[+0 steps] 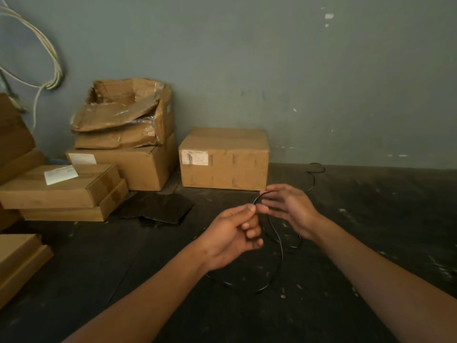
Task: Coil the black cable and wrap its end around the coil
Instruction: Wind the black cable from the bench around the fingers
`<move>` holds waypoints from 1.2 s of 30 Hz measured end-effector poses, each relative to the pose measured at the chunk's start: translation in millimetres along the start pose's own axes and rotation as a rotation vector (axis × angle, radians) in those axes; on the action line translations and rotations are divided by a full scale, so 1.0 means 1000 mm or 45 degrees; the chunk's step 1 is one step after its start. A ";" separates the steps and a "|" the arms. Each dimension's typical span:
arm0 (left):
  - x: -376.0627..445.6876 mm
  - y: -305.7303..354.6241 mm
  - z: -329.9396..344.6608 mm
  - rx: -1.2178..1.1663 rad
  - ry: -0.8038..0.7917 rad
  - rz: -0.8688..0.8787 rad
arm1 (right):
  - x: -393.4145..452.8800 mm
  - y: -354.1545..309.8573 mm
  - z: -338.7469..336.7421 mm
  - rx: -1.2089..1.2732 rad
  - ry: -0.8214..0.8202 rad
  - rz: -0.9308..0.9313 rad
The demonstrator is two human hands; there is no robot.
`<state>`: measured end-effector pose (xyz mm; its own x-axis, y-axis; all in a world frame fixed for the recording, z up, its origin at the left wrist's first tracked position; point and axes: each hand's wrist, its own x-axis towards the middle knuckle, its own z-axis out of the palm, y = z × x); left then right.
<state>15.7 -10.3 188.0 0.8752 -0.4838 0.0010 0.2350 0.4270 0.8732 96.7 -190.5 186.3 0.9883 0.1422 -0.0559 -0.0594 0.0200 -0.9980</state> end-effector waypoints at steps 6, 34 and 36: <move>0.000 0.035 0.016 -0.052 -0.091 0.081 | -0.006 -0.001 0.006 -0.448 -0.016 -0.380; 0.044 0.121 -0.031 0.412 0.079 0.242 | -0.064 -0.031 0.055 -1.050 -0.582 -0.604; 0.042 0.118 -0.037 0.494 0.093 0.198 | -0.067 -0.051 0.053 -1.044 -0.546 -0.622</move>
<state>95.9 47.8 272.8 0.9187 -0.3748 0.1248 -0.0665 0.1647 0.9841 25.8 -148.7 242.5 0.7367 0.6418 0.2130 0.6050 -0.4848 -0.6317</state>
